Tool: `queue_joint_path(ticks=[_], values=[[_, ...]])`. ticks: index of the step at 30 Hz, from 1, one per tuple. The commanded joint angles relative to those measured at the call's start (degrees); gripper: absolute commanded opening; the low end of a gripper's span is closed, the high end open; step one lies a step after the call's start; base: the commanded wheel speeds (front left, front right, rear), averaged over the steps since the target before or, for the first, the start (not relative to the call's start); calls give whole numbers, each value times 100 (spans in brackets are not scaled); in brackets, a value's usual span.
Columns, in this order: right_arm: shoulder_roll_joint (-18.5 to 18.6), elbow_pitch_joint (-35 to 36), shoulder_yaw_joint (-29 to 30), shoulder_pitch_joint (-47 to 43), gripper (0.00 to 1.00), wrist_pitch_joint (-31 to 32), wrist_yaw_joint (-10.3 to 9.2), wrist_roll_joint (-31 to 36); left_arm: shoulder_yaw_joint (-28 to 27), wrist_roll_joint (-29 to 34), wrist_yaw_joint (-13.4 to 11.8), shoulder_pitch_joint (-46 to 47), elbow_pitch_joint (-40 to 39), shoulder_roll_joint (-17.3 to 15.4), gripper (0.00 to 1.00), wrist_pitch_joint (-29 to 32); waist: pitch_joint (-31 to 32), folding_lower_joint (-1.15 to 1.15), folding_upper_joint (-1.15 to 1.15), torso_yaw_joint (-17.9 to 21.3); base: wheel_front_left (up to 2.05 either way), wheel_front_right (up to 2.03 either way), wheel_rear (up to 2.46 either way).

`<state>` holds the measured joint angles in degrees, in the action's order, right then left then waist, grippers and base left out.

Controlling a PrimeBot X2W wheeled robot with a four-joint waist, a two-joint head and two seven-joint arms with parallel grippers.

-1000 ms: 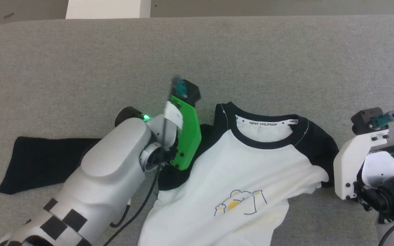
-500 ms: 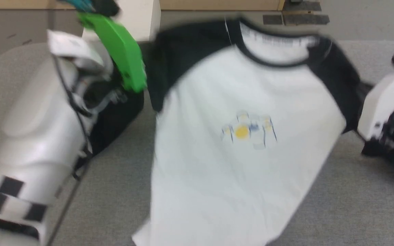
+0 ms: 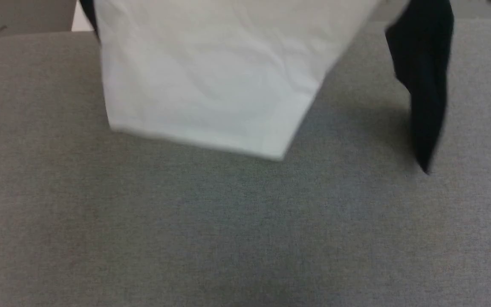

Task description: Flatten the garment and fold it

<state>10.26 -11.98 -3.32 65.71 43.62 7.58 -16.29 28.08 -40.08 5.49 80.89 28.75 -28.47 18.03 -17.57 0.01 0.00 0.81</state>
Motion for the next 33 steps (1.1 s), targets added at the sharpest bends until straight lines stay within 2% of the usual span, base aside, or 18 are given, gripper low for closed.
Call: queue_joint_path(ticks=[1,5,10,12,17,25,33], values=[[-63,-203,-30,406,0,-206,-9,134,16,240,-3,333,74,-82,0,-203,-410,-1,0,179,0,0,0],[-292,-912,25,1423,0,-879,-9,455,65,803,-92,1000,336,-87,0,-1041,-614,-1,0,229,0,0,0],[-489,-1646,102,2313,0,-1781,-9,832,38,1143,-243,1472,681,-12,0,-1913,-807,-1,0,245,0,0,0],[-539,-1926,127,2552,0,-2068,-9,971,-13,1142,-274,1536,844,38,0,-2183,-875,-1,0,236,0,0,0],[-608,-2559,97,2931,0,-2503,-9,1147,-48,1068,-172,1505,1206,131,0,-2681,-1111,-1,0,154,0,0,0],[-542,-3208,-267,2752,0,-2789,-9,721,-66,812,-10,1073,1778,313,0,-3063,-1310,-1,0,-92,0,0,0],[-186,-2979,-894,1536,0,-3093,-9,-283,68,437,162,-16,1991,481,0,-3221,-740,-1,0,-344,0,0,0]])
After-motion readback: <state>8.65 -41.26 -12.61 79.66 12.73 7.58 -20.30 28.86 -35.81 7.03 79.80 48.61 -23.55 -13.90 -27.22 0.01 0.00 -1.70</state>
